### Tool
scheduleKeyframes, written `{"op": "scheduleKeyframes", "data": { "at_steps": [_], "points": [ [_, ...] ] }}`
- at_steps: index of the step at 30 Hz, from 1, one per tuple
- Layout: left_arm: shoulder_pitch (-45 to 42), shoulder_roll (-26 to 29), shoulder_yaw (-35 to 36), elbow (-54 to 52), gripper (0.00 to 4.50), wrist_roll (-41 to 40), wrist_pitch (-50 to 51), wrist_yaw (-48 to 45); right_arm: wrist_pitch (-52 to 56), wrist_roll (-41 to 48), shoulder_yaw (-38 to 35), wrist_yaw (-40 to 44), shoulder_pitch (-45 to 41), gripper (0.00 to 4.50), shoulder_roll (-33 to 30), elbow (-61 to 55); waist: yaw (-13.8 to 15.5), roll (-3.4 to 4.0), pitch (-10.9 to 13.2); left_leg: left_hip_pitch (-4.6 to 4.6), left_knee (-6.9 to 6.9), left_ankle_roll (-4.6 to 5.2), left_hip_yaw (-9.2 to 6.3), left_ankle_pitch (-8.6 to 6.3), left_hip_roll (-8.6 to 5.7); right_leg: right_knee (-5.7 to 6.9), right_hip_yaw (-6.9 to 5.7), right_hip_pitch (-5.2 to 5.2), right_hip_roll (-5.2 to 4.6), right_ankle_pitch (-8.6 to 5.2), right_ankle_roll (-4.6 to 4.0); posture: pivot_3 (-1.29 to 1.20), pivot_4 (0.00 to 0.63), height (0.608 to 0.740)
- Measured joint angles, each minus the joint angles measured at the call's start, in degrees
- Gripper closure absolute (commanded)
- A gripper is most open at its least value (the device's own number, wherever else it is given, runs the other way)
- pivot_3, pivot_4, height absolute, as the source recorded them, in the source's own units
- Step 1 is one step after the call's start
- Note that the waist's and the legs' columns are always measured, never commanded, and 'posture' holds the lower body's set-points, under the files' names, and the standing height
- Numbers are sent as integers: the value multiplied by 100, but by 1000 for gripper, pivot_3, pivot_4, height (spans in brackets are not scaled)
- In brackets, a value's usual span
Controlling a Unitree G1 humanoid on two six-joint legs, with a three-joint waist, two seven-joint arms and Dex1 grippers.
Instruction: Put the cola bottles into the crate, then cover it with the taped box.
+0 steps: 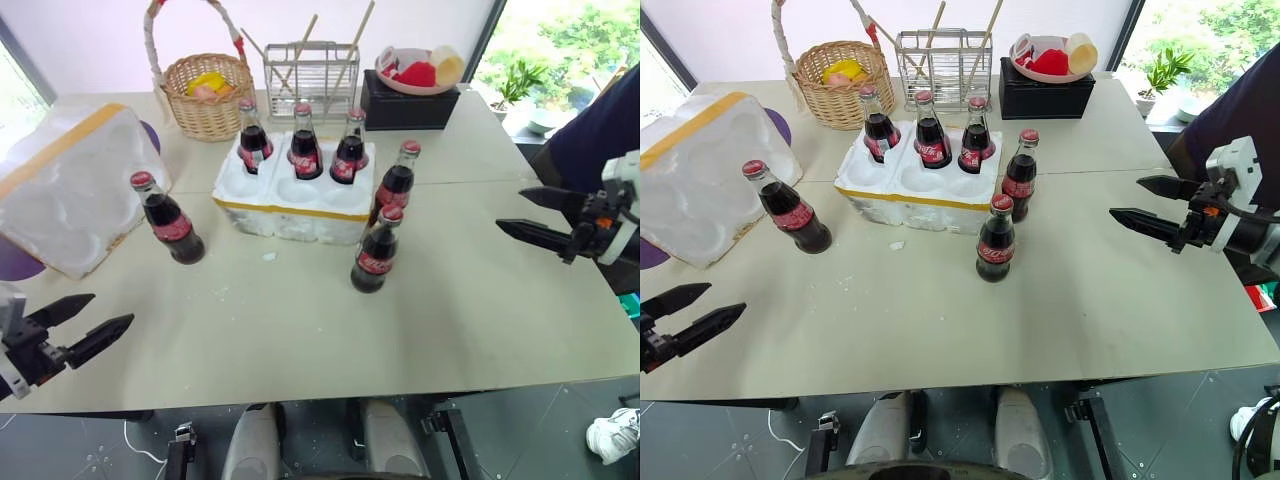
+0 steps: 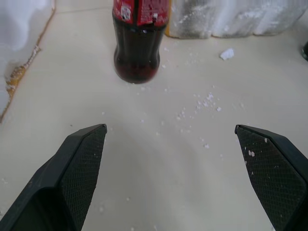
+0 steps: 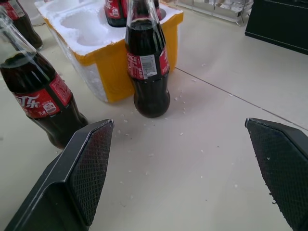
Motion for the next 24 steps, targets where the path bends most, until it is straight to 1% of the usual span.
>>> {"op": "scheduleKeyframes", "data": {
  "at_steps": [2,6,7,11,14,17,21,24],
  "points": [
    [-184,-5,-1,6,29,-29,-11,101,125,112,67,197,-195,0,-71,-53,-1,1,0,0,0,0,0,0,0,1,0,0,0,0,0,0,150,740],
    [-652,-5,-69,204,29,33,-77,339,757,665,94,656,-470,0,-518,-645,11,12,6,0,-3,0,-1,0,0,3,0,-2,1,0,0,0,150,740],
    [-854,0,-193,334,29,100,-121,387,957,891,91,808,-514,0,-664,-951,24,15,5,0,-4,0,-2,0,0,4,-1,-2,2,0,0,0,150,740],
    [-1471,25,-664,779,29,361,-316,457,1478,1512,53,1029,-625,0,-845,-1696,20,10,3,-1,2,0,-1,0,0,0,-1,3,0,1,0,0,150,740],
    [-2394,124,-1292,1458,29,736,-594,436,2014,2189,-81,920,-705,0,-870,-2154,71,9,4,0,7,0,-1,1,-1,5,-1,4,0,6,-5,0,150,740],
    [-3329,140,-1915,2012,29,991,-817,330,2403,2808,-235,549,-894,0,-848,-2536,126,5,3,-2,8,0,-1,1,-1,6,-1,6,1,8,-4,0,150,740],
    [-3962,142,-2549,2584,29,1303,-1080,71,2650,3287,-365,113,-862,0,-815,-2809,134,4,2,-2,4,1,6,1,-1,3,1,3,1,9,-2,0,150,740],
    [-4246,137,-2821,2907,29,1481,-1210,-80,2708,3462,-390,-117,-796,0,-769,-2928,141,4,2,-2,4,1,5,1,0,6,0,2,3,9,-2,0,150,740]
  ]
}}
